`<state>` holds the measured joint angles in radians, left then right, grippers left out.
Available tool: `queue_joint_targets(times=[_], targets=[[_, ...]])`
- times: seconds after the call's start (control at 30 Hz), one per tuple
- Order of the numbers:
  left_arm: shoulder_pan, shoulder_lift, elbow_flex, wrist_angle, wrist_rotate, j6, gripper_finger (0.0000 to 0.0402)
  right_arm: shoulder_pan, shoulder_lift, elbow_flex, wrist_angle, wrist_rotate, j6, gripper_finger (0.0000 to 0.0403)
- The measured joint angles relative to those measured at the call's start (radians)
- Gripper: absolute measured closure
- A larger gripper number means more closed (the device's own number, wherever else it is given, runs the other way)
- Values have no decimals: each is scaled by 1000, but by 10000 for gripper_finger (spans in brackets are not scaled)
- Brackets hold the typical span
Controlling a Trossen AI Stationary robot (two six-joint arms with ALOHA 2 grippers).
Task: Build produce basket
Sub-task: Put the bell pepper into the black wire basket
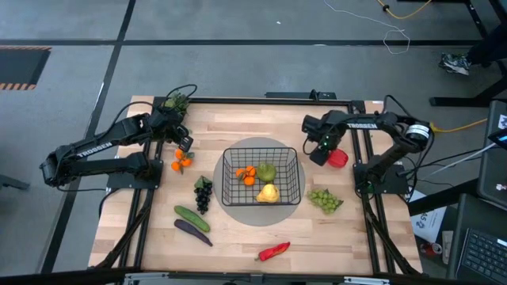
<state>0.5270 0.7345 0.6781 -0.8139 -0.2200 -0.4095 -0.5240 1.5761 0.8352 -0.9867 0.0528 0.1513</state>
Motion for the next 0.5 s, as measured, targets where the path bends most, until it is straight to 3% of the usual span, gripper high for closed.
queue_joint_targets(times=[0.23,0.5], targets=[[0,0,0,0,0,0,401,0,44,0,-7,5,4,204],[0,0,0,0,0,-1,401,0,64,0,-26,6,5,305]])
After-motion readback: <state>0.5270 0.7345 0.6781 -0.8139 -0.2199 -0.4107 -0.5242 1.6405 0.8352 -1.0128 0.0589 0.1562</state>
